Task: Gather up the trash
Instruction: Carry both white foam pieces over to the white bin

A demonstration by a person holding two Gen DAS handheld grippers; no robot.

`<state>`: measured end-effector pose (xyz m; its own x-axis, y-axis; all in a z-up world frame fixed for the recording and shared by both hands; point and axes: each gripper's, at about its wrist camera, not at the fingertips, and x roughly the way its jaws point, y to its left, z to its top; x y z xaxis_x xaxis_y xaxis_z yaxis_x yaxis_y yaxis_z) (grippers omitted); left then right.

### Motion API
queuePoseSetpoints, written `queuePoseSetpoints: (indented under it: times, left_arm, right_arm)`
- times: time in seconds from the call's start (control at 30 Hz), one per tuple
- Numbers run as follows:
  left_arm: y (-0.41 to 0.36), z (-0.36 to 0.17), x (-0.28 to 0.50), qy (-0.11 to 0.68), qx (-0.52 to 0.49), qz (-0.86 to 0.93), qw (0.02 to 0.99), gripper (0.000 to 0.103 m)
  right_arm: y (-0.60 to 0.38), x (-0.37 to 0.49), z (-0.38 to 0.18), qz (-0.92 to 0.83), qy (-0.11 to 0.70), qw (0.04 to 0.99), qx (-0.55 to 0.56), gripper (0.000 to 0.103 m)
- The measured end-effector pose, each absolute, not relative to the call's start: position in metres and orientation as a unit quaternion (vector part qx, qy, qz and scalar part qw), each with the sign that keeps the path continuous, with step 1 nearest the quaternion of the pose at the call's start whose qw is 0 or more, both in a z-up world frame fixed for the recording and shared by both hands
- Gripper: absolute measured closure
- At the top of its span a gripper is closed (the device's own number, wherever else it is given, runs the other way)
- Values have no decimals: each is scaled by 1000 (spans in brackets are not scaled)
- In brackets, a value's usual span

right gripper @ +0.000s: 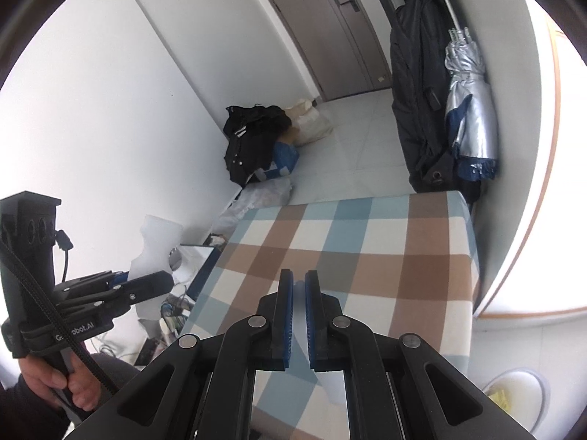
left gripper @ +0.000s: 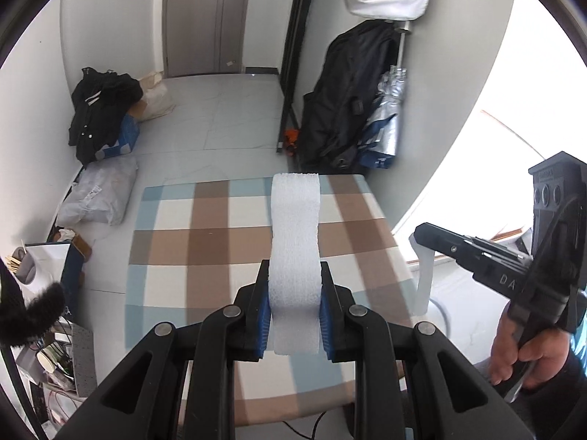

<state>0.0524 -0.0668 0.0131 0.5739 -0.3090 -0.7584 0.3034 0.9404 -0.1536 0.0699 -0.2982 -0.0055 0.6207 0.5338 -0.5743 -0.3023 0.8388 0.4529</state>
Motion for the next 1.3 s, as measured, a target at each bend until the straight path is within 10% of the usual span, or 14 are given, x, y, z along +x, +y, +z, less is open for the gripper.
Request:
queuePoseSetpoints:
  times: [0.77,1.3]
  left_arm:
    - [-224,37,12,417,23,-330,846,85]
    - [-341,-26,16,488,77,-411,766,85]
  right_arm:
    - [-463,-39,69,127,259,938,191,97]
    - [-563,-71,-16,16,309,916,256,98]
